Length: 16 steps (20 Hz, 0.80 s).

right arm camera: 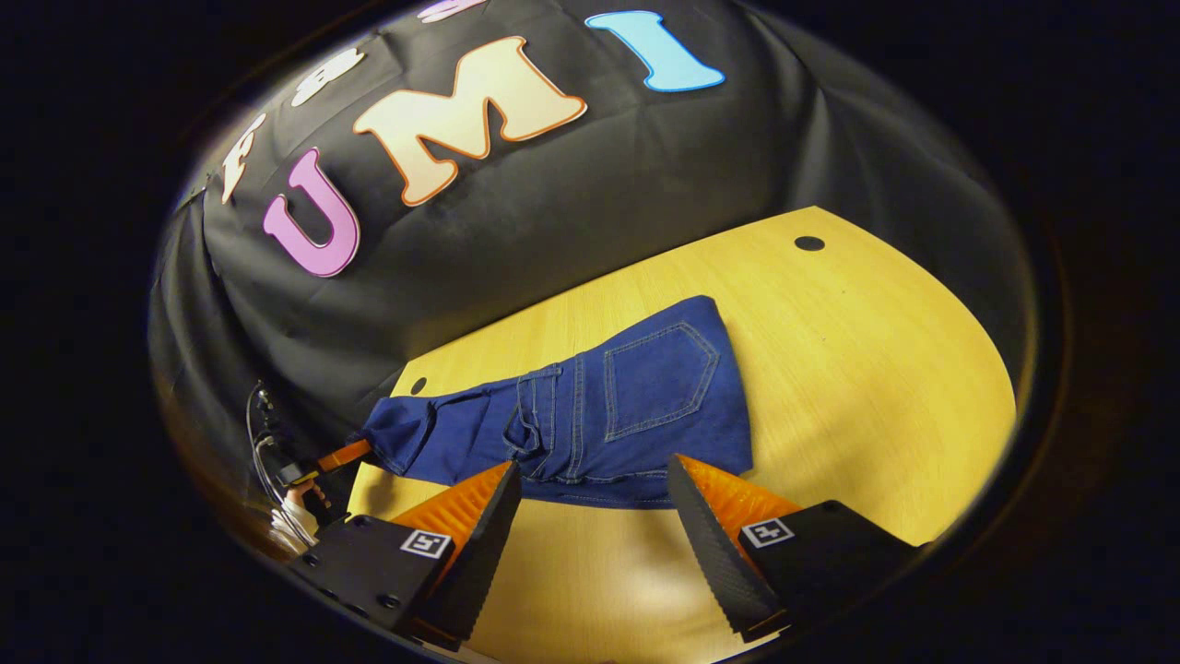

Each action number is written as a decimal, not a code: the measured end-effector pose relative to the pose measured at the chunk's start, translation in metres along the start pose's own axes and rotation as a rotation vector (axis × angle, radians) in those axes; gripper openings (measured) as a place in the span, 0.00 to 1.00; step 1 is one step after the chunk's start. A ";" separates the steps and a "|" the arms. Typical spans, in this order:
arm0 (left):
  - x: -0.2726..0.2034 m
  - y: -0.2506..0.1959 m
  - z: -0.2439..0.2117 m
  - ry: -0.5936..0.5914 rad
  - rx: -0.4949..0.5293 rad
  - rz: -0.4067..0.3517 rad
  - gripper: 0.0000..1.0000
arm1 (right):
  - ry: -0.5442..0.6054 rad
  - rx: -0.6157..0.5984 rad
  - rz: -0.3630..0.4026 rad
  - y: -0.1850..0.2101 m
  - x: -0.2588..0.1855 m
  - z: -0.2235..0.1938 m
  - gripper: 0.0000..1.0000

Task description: Grasp the waist and the cuffs of the jeans and fold them to make the two legs overlap; first hold the waist and fold one-third of the jeans toward the cuffs, then hold the cuffs and fold the remaining one-third in the same direction to finish folding.

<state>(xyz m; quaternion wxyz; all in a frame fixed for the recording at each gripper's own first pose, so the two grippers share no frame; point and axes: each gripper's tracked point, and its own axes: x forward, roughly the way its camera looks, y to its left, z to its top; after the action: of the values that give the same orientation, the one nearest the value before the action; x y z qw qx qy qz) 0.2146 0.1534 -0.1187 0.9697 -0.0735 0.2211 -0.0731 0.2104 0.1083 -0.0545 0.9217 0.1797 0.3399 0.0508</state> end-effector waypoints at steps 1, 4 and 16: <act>-0.001 -0.022 0.007 -0.012 -0.014 -0.039 0.00 | -0.008 0.006 0.006 -0.002 -0.004 0.003 0.98; 0.003 -0.102 0.022 -0.038 -0.094 -0.198 0.00 | -0.030 0.031 0.032 -0.009 -0.018 0.013 0.98; 0.039 -0.366 0.061 -0.130 -0.089 -0.399 0.00 | -0.061 0.033 0.101 -0.119 -0.064 0.064 0.98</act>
<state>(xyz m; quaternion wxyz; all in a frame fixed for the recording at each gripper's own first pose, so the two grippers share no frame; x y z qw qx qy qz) 0.2363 -0.2045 -0.0170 0.9441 -0.1630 0.1420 -0.2488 0.1996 -0.0353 -0.0137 0.9248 0.2132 0.3030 0.0860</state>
